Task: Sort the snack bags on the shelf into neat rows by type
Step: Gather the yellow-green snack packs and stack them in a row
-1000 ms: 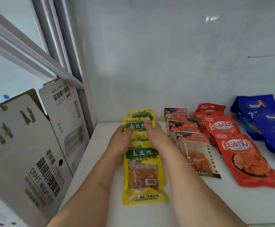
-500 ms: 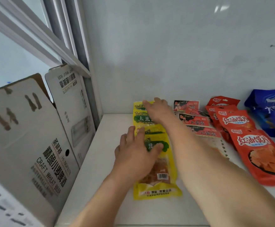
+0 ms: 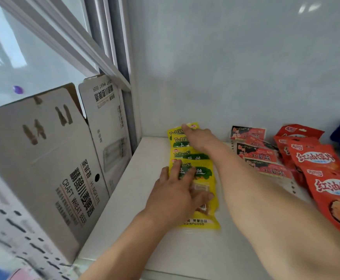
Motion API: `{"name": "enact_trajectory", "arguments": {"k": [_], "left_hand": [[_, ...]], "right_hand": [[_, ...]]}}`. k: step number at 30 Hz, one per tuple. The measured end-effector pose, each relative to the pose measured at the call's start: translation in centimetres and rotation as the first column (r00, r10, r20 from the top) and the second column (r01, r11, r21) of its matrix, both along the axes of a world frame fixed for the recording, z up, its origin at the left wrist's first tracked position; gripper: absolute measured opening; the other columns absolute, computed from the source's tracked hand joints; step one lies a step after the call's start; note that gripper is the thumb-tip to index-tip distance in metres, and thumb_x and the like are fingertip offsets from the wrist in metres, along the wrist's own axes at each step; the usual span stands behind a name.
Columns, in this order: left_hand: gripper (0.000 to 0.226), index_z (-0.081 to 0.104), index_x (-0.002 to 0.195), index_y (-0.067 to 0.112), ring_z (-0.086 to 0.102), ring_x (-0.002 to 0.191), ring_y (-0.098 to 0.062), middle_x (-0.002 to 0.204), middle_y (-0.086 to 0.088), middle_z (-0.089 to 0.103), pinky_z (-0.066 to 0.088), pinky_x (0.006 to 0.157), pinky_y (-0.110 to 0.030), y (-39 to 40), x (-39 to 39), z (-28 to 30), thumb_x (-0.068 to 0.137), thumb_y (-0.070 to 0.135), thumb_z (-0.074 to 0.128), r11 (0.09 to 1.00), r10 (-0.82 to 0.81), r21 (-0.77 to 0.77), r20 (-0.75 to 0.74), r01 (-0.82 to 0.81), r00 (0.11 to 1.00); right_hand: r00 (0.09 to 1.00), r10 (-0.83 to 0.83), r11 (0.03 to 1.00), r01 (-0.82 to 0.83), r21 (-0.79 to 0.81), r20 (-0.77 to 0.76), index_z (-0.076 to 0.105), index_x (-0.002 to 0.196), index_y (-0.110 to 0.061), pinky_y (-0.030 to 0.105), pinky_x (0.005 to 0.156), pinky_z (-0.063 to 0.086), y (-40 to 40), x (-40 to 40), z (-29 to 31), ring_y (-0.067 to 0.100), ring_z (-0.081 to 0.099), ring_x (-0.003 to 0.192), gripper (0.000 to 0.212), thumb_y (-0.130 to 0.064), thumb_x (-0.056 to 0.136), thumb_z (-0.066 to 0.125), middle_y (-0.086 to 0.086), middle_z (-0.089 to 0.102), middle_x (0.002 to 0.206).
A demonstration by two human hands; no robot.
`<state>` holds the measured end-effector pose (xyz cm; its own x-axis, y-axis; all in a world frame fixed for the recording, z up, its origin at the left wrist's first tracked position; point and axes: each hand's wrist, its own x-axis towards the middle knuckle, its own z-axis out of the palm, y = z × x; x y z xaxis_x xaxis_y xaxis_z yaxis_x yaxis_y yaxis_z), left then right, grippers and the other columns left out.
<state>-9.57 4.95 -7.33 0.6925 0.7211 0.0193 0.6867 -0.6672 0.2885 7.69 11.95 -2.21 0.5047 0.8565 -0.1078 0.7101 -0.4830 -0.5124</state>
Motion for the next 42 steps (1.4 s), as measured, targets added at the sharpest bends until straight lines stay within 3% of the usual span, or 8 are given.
{"name": "enact_trajectory", "arguments": {"k": [7,11,18,23,27,32,36,42], "left_hand": [[0.084,0.012,0.158,0.037,0.004,0.152,-0.029,0.168,0.000,-0.001,0.014,0.124,-0.045,0.5,0.6,-0.2,0.089,0.079,0.034,0.999,0.020,-0.047,0.024,-0.019,1.000],[0.093,0.010,0.160,0.031,0.006,0.154,-0.024,0.168,0.004,0.000,0.015,0.123,-0.047,1.9,1.3,1.0,0.086,0.079,0.040,0.983,0.078,-0.174,0.116,-0.058,0.990],[0.092,0.020,0.159,0.012,0.029,0.149,-0.031,0.165,-0.011,0.023,0.027,0.120,-0.046,9.0,3.9,2.9,0.092,0.072,0.040,0.842,0.456,-0.491,0.429,-0.223,0.780],[0.114,0.054,0.138,0.023,0.055,0.130,-0.028,0.144,-0.005,0.057,0.039,0.112,-0.047,13.6,5.4,1.3,0.065,0.101,0.014,0.807,0.465,-0.571,0.456,-0.152,0.759],[0.059,0.064,0.106,0.032,0.065,0.098,-0.017,0.102,0.005,0.068,0.047,0.099,-0.034,11.5,5.2,3.3,0.098,0.071,0.019,0.809,0.403,-0.586,0.501,-0.042,0.766],[0.079,0.067,0.121,0.031,0.065,0.114,-0.025,0.125,-0.003,0.069,0.045,0.107,-0.046,12.0,5.3,2.5,0.089,0.082,0.016,0.826,0.376,-0.564,0.539,-0.009,0.754],[0.099,0.063,0.128,0.035,0.063,0.120,-0.025,0.131,0.000,0.067,0.042,0.109,-0.050,13.3,5.9,1.1,0.070,0.096,0.010,0.874,0.307,-0.486,0.545,-0.005,0.780],[0.103,0.057,0.131,0.026,0.070,0.104,-0.023,0.125,-0.001,0.067,0.052,0.098,-0.046,13.3,5.3,0.8,0.064,0.096,0.023,0.783,0.435,-0.621,0.593,0.041,0.678]], "right_hand": [[0.986,-0.011,0.998,0.020,0.054,-0.169,0.033,0.155,-0.013,0.041,0.118,0.024,-0.5,0.4,-1.0,0.031,0.031,0.147,0.081,-0.069,0.098,0.016,0.017,0.033,0.159],[0.942,-0.079,0.974,0.142,0.175,-0.326,0.020,0.159,-0.013,0.043,0.119,0.023,-1.3,1.4,-1.2,0.029,0.025,0.150,0.086,-0.072,0.096,0.024,0.010,0.023,0.164],[0.854,-0.108,0.923,0.276,0.268,-0.508,0.015,0.159,-0.012,0.049,0.120,0.025,-2.2,2.0,-2.5,0.030,0.024,0.150,0.091,-0.074,0.094,0.025,0.008,0.020,0.166],[0.868,-0.023,0.922,0.210,0.324,-0.496,0.034,0.154,-0.021,0.049,0.119,0.029,-1.1,2.7,-3.5,0.024,0.036,0.145,0.129,-0.104,0.057,0.019,0.001,0.038,0.159],[0.842,0.096,0.930,0.114,0.350,-0.531,0.039,0.150,-0.033,0.048,0.118,0.031,0.7,4.7,-6.4,0.018,0.043,0.142,0.118,-0.106,0.057,0.028,-0.008,0.044,0.154],[0.822,0.051,0.906,0.201,0.372,-0.567,0.030,0.155,-0.027,0.050,0.119,0.030,-1.4,2.2,-4.7,0.023,0.034,0.147,0.114,-0.099,0.066,0.032,0.000,0.034,0.160],[0.890,-0.002,0.925,0.175,0.338,-0.455,0.022,0.158,-0.012,0.036,0.117,0.025,-2.8,0.5,-3.4,0.023,0.029,0.148,0.080,-0.065,0.099,0.032,0.007,0.028,0.163],[0.918,-0.055,0.931,0.189,0.313,-0.392,0.014,0.159,-0.010,0.035,0.119,0.020,-3.8,0.3,-3.3,0.024,0.022,0.151,0.077,-0.058,0.102,0.031,0.009,0.019,0.166]]}}
